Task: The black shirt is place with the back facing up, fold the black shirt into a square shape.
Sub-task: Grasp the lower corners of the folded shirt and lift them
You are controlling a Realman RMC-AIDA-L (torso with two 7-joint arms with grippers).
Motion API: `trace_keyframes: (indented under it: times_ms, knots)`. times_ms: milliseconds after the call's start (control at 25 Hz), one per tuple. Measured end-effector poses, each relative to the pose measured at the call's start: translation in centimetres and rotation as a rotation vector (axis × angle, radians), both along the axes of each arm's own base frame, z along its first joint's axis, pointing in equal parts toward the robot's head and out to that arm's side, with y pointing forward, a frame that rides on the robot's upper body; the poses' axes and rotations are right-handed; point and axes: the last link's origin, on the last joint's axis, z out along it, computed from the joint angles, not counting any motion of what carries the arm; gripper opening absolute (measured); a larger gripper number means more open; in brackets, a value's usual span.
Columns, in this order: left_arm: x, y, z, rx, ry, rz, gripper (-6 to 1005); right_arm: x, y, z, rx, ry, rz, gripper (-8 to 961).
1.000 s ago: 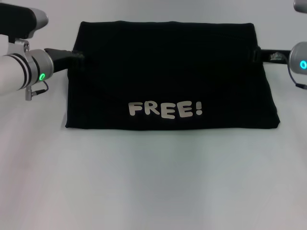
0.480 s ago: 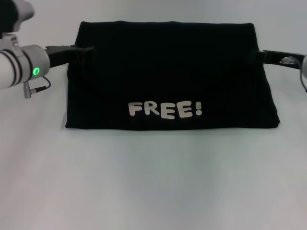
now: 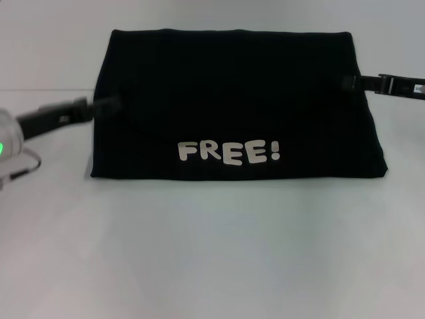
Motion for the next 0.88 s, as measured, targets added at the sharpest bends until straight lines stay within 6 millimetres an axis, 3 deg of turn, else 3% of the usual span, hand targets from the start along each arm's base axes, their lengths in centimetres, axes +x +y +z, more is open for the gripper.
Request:
trace_keyframes:
  times_ms: [160, 440, 720, 880]
  knots:
    - [-1.8, -1.4, -0.9, -0.072, 0.003, 0.094, 937, 0.0, -0.3, 1.0, -0.025, 0.025, 0.003, 681]
    - [-2.4, -2.0, -2.8, -0.156, -0.042, 0.196, 936, 0.2, 0.0, 1.4, -0.005, 0.017, -0.01, 682]
    - [-3.4, -1.5, -3.2, -0.111, -0.004, 0.257, 936, 0.3, 0.0, 1.3, -0.004, 0.012, -0.016, 683]
    - [-3.0, -1.5, -3.6, -0.136, 0.009, 0.237, 936, 0.7, -0.1, 1.3, 0.0, 0.011, -0.025, 683]
